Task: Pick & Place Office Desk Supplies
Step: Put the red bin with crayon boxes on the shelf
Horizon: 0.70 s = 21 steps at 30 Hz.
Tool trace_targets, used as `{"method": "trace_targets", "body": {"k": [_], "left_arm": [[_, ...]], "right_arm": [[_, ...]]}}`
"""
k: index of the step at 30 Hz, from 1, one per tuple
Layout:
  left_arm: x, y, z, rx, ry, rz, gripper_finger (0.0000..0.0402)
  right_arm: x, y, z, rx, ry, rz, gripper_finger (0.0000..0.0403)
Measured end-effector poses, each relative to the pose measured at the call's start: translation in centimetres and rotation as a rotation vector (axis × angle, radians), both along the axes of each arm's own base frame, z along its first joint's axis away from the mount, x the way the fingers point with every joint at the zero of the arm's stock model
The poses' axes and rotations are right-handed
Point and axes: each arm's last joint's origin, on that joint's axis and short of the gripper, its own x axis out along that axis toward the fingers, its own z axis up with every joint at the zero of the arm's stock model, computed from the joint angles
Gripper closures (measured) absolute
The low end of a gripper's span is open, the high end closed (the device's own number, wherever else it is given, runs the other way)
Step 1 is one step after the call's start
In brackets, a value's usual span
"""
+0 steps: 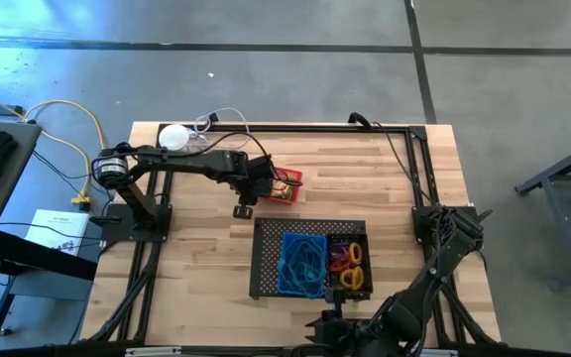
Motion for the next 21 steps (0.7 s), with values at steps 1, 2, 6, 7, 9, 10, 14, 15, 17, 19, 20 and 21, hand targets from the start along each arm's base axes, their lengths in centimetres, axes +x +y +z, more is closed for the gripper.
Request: {"method": "trace_targets", "body": {"k": [1, 2, 6, 7, 9, 10, 14, 15, 17, 19, 20, 21], "left_arm": [[0.0, 0.0, 0.0, 0.0, 0.0, 0.0, 0.0319], [0.01, 0.0, 0.0, 0.001, -0.001, 0.0, 0.0319], [0.11, 0.1, 0.05, 0.028, -0.008, 0.007, 0.0319], [0.12, 0.11, 0.05, 0.032, -0.008, 0.005, 0.0319], [0.14, 0.12, 0.06, 0.035, -0.011, 0.002, 0.0319], [0.17, 0.13, 0.07, 0.037, -0.013, -0.001, 0.0319], [0.37, 0.18, 0.13, 0.047, -0.032, -0.015, 0.0319], [0.45, 0.2, 0.06, 0.048, -0.036, -0.015, 0.0319], [0.58, 0.23, -0.11, 0.051, -0.035, -0.021, 0.0319], [0.54, 0.31, -0.22, 0.045, -0.027, -0.01, 0.0319], [0.69, 0.38, -0.46, 0.042, -0.024, -0.005, 0.0319], [0.74, 0.46, -0.62, 0.04, -0.02, -0.002, 0.0319]], "right_arm": [[0.0, 0.0, 0.0, 0.001, 0.0, -0.001, 0.0317], [0.0, 0.0, 0.0, 0.002, 0.0, -0.002, 0.0317], [0.08, 0.04, 0.09, 0.006, -0.016, -0.009, 0.0317], [0.09, 0.06, 0.11, 0.007, -0.018, -0.009, 0.0317], [0.1, 0.07, 0.12, 0.008, -0.02, -0.009, 0.0317], [0.12, 0.09, 0.15, 0.011, -0.023, -0.009, 0.0317], [0.11, 0.1, 0.15, 0.015, -0.023, -0.012, 0.0317], [0.11, 0.1, 0.15, 0.014, -0.024, -0.012, 0.0317], [0.12, 0.1, 0.15, 0.015, -0.024, -0.013, 0.0317], [0.11, 0.1, 0.15, 0.015, -0.023, -0.012, 0.0317], [0.11, 0.1, 0.15, 0.015, -0.023, -0.012, 0.0317], [0.11, 0.1, 0.15, 0.015, -0.024, -0.013, 0.0317]]}}
